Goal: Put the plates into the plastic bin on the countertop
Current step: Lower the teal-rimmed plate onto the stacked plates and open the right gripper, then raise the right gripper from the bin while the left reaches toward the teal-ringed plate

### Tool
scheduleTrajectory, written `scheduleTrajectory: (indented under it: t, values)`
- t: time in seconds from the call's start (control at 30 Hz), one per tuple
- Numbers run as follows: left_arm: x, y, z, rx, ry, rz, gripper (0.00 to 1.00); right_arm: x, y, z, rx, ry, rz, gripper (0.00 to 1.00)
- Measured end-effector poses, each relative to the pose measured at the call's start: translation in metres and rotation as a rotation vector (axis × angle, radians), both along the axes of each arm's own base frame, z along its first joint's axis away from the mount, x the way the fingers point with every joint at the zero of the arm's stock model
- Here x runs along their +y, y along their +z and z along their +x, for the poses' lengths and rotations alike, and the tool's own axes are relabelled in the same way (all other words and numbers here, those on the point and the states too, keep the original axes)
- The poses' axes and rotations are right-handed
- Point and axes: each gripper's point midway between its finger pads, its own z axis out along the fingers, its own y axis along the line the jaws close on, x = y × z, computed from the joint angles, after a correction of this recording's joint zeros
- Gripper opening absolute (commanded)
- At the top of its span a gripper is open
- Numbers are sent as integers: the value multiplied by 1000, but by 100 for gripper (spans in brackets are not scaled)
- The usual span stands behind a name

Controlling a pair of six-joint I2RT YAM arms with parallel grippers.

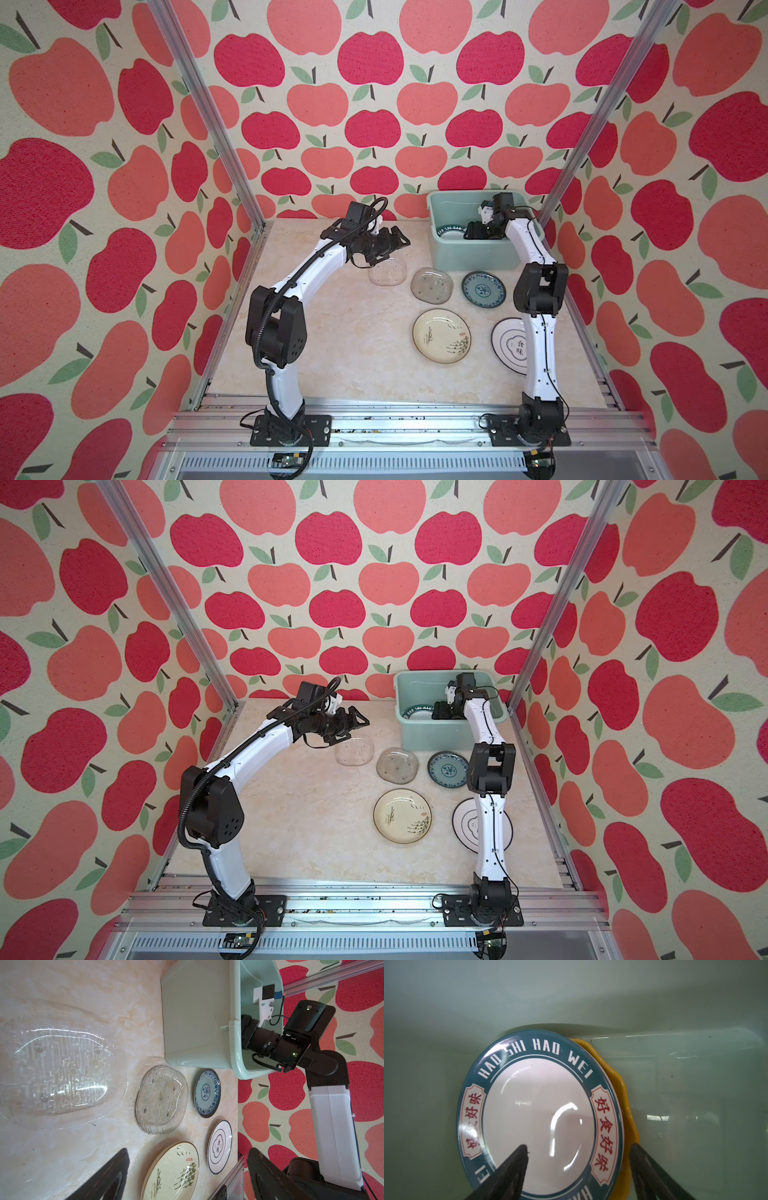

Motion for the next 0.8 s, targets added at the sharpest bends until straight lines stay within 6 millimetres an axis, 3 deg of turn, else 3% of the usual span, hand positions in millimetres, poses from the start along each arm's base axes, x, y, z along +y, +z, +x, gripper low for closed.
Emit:
scheduleTrajectory:
  t: [0.27, 0.43, 0.63, 0.8]
  values:
    - [-6, 37, -26, -85, -33, 21, 92, 3, 96, -11, -148, 5, -7, 89]
    - [-8, 64, -50, -149, -57, 38, 92, -2, 158, -35, -226, -9, -20, 89]
    - [-37, 73, -87, -158, -136, 61, 92, -22, 206, -102, -245, -43, -39, 88]
    - [-81, 69, -128, -136, -257, 85, 92, -62, 210, -178, -201, -149, -35, 86]
